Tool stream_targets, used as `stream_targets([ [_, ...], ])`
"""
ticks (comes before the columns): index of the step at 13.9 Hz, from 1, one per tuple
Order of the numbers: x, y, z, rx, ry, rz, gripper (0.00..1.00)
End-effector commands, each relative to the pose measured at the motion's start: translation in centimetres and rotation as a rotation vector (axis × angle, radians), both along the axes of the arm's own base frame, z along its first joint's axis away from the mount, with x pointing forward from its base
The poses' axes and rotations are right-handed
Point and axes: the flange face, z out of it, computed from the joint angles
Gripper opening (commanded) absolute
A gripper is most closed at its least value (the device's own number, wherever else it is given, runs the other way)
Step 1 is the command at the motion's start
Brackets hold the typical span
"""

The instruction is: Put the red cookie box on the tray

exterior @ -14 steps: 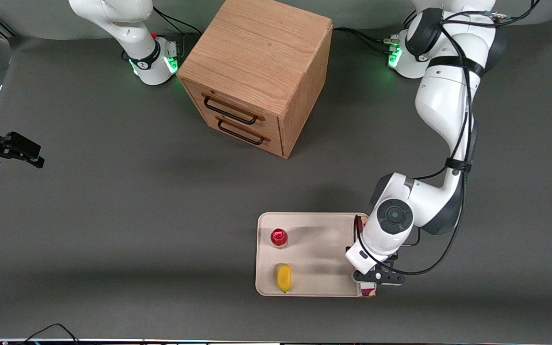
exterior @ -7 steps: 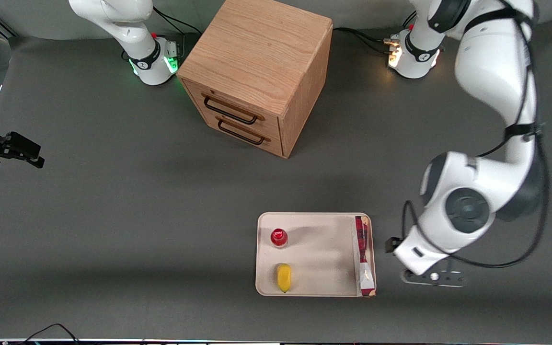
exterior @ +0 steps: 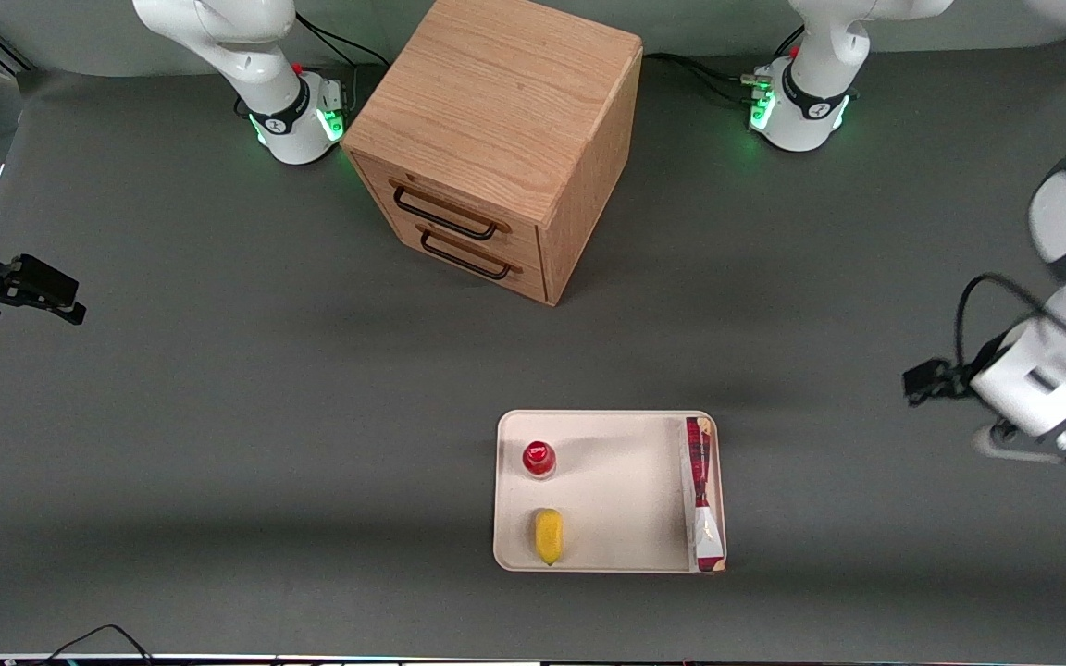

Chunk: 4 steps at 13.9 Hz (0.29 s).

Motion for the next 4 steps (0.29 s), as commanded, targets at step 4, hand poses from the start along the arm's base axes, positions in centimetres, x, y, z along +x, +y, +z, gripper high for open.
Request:
stream_targets([
  [4, -5.3, 2.0, 5.3, -0.03, 0.071, 0.009, 1.0],
])
